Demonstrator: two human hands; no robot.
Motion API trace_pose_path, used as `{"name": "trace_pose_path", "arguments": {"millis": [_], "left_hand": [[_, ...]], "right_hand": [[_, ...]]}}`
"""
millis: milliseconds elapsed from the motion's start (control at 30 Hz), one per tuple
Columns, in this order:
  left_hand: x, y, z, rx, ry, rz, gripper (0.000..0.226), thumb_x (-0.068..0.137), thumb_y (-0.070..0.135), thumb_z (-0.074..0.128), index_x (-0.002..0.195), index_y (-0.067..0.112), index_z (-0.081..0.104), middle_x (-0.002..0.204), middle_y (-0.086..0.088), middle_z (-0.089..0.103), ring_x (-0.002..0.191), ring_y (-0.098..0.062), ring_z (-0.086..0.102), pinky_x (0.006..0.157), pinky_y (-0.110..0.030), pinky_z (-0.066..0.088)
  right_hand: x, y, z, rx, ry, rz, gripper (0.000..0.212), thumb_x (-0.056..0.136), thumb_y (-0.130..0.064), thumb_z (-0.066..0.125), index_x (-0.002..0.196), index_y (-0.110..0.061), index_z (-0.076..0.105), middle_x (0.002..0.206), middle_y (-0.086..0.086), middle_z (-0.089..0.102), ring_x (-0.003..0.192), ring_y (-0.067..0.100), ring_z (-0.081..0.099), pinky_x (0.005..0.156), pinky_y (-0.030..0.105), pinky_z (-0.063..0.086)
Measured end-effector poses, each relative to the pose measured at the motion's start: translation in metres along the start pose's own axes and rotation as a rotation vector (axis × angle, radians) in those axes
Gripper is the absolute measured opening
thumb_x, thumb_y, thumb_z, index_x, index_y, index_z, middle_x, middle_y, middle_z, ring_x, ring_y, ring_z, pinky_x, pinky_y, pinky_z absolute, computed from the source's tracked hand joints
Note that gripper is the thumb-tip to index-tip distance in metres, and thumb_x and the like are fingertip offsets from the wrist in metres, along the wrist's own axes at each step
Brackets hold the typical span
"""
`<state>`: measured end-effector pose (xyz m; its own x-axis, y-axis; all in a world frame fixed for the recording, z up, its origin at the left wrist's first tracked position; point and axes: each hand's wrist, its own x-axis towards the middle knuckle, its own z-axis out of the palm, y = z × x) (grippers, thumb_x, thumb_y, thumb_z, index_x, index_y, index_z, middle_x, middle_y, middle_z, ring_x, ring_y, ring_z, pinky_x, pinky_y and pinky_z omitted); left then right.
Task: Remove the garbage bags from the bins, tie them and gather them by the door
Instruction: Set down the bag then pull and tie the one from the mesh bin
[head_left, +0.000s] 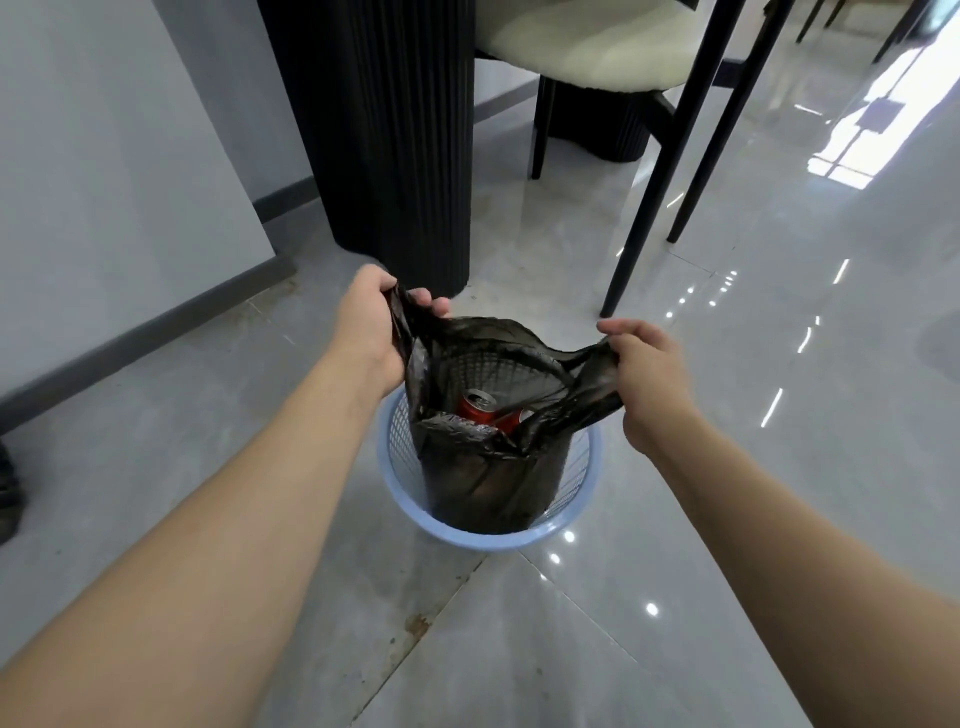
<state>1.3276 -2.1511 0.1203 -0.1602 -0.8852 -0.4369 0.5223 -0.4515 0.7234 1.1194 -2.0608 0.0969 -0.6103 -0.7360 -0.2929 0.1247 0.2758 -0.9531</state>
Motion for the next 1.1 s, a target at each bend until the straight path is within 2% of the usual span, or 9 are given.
{"name": "trace_pose_path", "arguments": {"millis": [100, 200, 300, 400, 500, 633, 733, 900, 1100], "left_hand": [[-0.004, 0.013, 0.020, 0.080, 0.069, 0.089, 0.029, 0.088, 0.022, 0.037, 0.062, 0.021, 0.026, 0.049, 0.004, 0.026, 0.042, -0.011, 0.020, 0.042, -0.023, 0.022], [-0.013, 0.034, 0.046, 0.154, 0.104, 0.220, 0.030, 0.087, 0.019, 0.037, 0.063, 0.023, 0.020, 0.051, 0.004, 0.020, 0.047, -0.012, 0.011, 0.043, -0.026, 0.009], [-0.034, 0.055, 0.087, 0.089, 0.014, 0.294, 0.031, 0.088, 0.017, 0.037, 0.063, 0.023, 0.020, 0.053, 0.003, 0.019, 0.048, -0.013, 0.010, 0.043, -0.027, 0.010], [-0.053, 0.059, 0.132, 0.032, -0.127, 0.264, 0.027, 0.087, 0.016, 0.036, 0.065, 0.022, 0.021, 0.053, 0.004, 0.020, 0.050, -0.013, 0.010, 0.042, -0.027, 0.011], [-0.069, 0.044, 0.175, 0.042, -0.195, 0.221, 0.023, 0.086, 0.015, 0.036, 0.067, 0.021, 0.023, 0.055, 0.004, 0.019, 0.052, -0.014, 0.008, 0.046, -0.027, 0.009], [-0.086, 0.014, 0.221, 0.056, -0.261, 0.184, 0.024, 0.086, 0.014, 0.035, 0.067, 0.023, 0.021, 0.057, 0.003, 0.016, 0.050, -0.014, 0.008, 0.048, -0.028, 0.008], [-0.093, -0.009, 0.247, 0.072, -0.320, 0.169, 0.025, 0.086, 0.015, 0.034, 0.068, 0.024, 0.019, 0.059, 0.003, 0.015, 0.053, -0.015, 0.007, 0.048, -0.028, 0.008], [-0.106, -0.037, 0.287, 0.076, -0.432, 0.188, 0.023, 0.089, 0.017, 0.031, 0.076, 0.023, 0.014, 0.058, 0.003, 0.015, 0.044, -0.013, 0.011, 0.048, -0.028, 0.011], [-0.115, -0.062, 0.333, 0.091, -0.462, 0.245, 0.021, 0.088, 0.017, 0.034, 0.085, 0.018, 0.013, 0.067, -0.001, 0.011, 0.057, -0.019, 0.006, 0.045, -0.027, 0.011]], "right_hand": [[-0.006, -0.020, 0.004, 0.249, -0.058, -0.006, 0.028, 0.089, 0.000, 0.043, 0.086, -0.016, 0.066, 0.077, 0.005, 0.057, 0.058, 0.018, 0.053, 0.059, 0.031, 0.047], [-0.007, -0.043, 0.005, 0.443, -0.010, -0.011, 0.028, 0.087, 0.004, 0.043, 0.078, -0.013, 0.064, 0.071, 0.006, 0.060, 0.058, 0.018, 0.058, 0.062, 0.030, 0.052], [-0.004, -0.071, -0.001, 0.578, 0.022, -0.013, 0.025, 0.086, 0.005, 0.044, 0.081, -0.010, 0.063, 0.070, 0.008, 0.059, 0.060, 0.021, 0.057, 0.064, 0.033, 0.052], [0.000, -0.098, -0.017, 0.658, 0.019, -0.026, 0.020, 0.084, 0.002, 0.046, 0.091, -0.006, 0.063, 0.071, 0.011, 0.058, 0.058, 0.023, 0.057, 0.064, 0.036, 0.053], [0.006, -0.118, -0.045, 0.665, 0.053, -0.057, 0.019, 0.084, 0.001, 0.048, 0.095, -0.003, 0.062, 0.068, 0.011, 0.054, 0.054, 0.023, 0.054, 0.062, 0.036, 0.051], [0.016, -0.127, -0.091, 0.637, 0.087, -0.082, 0.023, 0.082, 0.000, 0.049, 0.100, -0.002, 0.064, 0.075, 0.012, 0.051, 0.061, 0.025, 0.050, 0.068, 0.041, 0.047], [0.025, -0.128, -0.126, 0.611, 0.132, -0.119, 0.021, 0.084, -0.001, 0.049, 0.099, -0.003, 0.064, 0.080, 0.014, 0.055, 0.064, 0.025, 0.053, 0.068, 0.038, 0.049], [0.044, -0.125, -0.187, 0.552, 0.209, -0.183, 0.022, 0.086, 0.002, 0.046, 0.096, -0.007, 0.063, 0.066, 0.009, 0.060, 0.053, 0.019, 0.058, 0.056, 0.026, 0.051], [0.062, -0.120, -0.238, 0.660, 0.155, -0.123, 0.020, 0.092, -0.002, 0.042, 0.100, -0.007, 0.060, 0.076, 0.010, 0.055, 0.060, 0.020, 0.056, 0.063, 0.031, 0.052]]}}
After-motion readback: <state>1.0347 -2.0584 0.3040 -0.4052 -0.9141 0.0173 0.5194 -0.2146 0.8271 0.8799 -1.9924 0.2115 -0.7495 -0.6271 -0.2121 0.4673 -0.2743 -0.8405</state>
